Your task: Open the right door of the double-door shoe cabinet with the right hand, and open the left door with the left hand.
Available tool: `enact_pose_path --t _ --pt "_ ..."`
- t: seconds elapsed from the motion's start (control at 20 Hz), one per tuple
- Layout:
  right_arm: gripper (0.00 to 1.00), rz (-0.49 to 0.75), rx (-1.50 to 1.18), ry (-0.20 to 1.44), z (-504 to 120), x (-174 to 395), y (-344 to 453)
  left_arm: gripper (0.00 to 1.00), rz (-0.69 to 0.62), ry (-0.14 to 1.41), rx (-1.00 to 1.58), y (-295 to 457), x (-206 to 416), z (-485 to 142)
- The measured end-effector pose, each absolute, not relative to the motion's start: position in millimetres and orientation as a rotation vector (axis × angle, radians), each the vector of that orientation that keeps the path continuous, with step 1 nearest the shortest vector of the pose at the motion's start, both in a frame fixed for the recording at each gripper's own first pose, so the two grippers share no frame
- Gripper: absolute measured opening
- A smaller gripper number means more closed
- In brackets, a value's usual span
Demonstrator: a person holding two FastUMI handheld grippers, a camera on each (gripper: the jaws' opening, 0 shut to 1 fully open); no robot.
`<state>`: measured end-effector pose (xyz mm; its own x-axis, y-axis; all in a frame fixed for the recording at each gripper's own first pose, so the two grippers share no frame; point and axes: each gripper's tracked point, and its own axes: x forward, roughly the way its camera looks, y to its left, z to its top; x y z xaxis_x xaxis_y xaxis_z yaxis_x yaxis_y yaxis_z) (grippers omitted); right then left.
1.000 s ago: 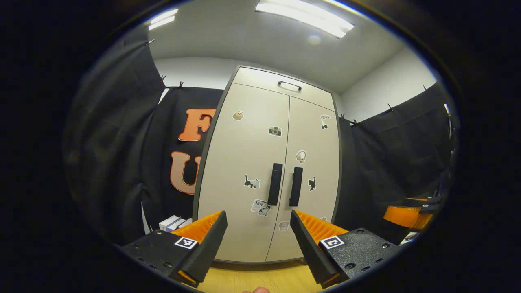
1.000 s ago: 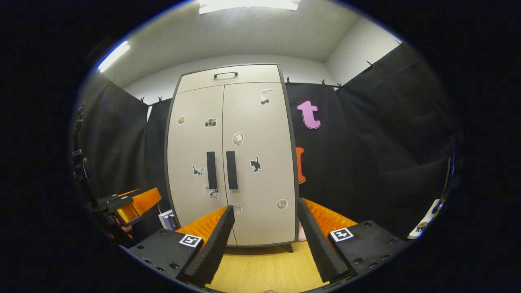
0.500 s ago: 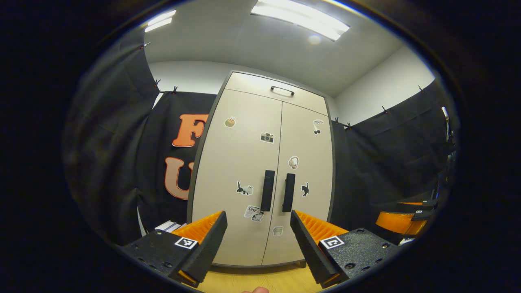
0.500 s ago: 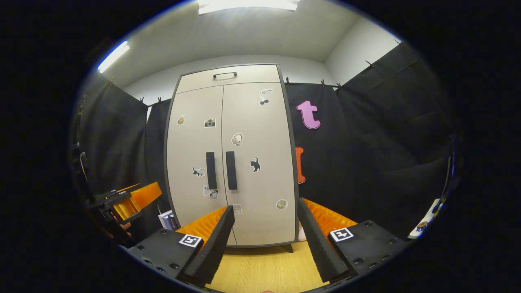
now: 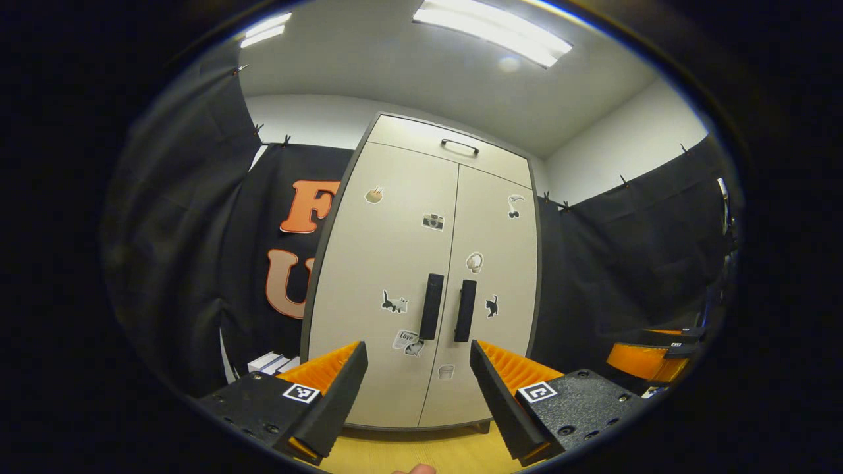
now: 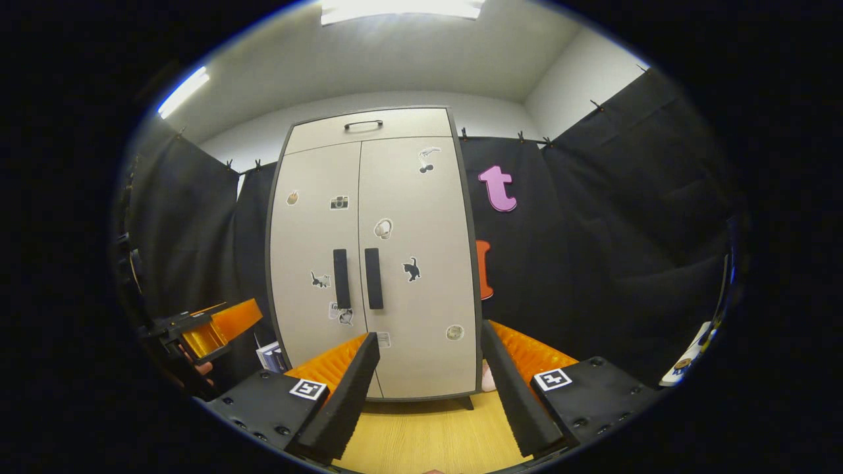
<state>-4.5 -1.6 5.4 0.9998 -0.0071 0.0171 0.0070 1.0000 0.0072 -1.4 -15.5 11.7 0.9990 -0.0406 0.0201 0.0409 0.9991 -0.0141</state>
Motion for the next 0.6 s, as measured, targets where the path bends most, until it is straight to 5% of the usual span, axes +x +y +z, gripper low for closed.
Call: enact_pose_path --t 0.6 --pt "0.98 -0.041 -0.023 -0.053 37 46 -11 0.94 0.026 0.013 -0.025 -3 0 1"
